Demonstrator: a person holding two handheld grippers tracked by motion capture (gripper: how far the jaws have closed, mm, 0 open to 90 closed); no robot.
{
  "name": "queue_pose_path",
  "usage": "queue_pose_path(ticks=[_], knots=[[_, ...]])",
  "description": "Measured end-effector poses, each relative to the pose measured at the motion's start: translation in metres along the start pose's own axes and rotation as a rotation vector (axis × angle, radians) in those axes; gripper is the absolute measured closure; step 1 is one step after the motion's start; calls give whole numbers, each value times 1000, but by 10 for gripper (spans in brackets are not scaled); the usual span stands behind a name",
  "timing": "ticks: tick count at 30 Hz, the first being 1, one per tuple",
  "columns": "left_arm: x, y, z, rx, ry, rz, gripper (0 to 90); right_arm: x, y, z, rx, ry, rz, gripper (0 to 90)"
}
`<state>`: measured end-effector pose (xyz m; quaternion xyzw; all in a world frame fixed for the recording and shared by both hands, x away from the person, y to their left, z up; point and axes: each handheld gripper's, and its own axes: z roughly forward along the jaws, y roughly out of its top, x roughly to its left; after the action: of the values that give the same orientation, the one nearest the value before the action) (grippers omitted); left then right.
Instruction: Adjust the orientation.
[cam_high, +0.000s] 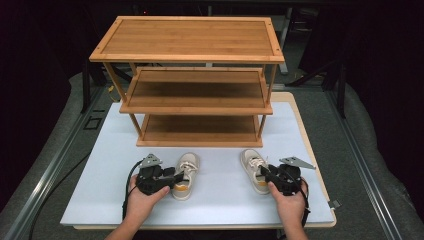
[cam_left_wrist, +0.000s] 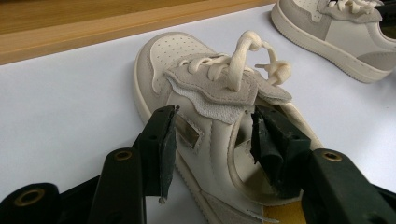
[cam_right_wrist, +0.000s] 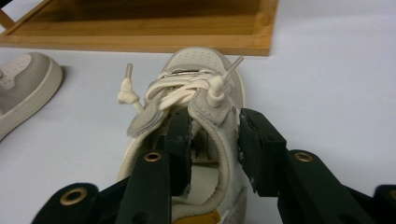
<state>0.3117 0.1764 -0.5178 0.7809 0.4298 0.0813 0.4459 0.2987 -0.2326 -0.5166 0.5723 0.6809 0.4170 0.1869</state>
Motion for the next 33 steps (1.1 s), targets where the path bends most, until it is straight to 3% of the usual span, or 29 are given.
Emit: queue_pose_path(ticks=[3, 7, 9, 10, 11, 12, 13, 18, 20, 25, 27, 30, 31, 33], knots=[[1, 0, 0, 1, -3, -2, 505, 16, 0, 4, 13, 10, -18, 680], [1, 0, 0, 1, -5, -13, 518, 41, -2, 10, 38, 62, -34, 707], [2, -1, 0, -3, -7, -19, 538, 55, -4, 14, 47, 89, -73, 710], [3, -1, 0, -4, -13, -30, 541, 60, -4, 14, 50, 64, -88, 711], [4, -1, 0, -8, -19, -39, 543, 64, -5, 16, 53, 128, -96, 713], [4, -1, 0, -7, -23, -48, 545, 71, -5, 17, 58, 61, -105, 714], [4, -1, 0, -9, -28, -55, 549, 74, -5, 19, 56, 106, -105, 715], [5, -1, -1, -3, -42, -70, 560, 91, -3, 30, 59, 130, -98, 714], [4, -2, -1, -4, -42, -64, 561, 97, -3, 34, 60, 165, -107, 714], [3, -2, -2, 0, -50, -63, 562, 114, -3, 43, 57, 173, -96, 712], [3, -3, -1, 7, -79, -60, 568, 120, -3, 44, 60, 173, -104, 701], [0, -3, -1, 2, -69, -59, 558, 122, -4, 44, 53, 173, -96, 692], [1, -3, -1, 6, -73, -58, 558, 121, -5, 44, 56, 205, -84, 685], [1, -3, -1, 2, -74, -56, 559, 123, -6, 44, 52, 201, -69, 679]])
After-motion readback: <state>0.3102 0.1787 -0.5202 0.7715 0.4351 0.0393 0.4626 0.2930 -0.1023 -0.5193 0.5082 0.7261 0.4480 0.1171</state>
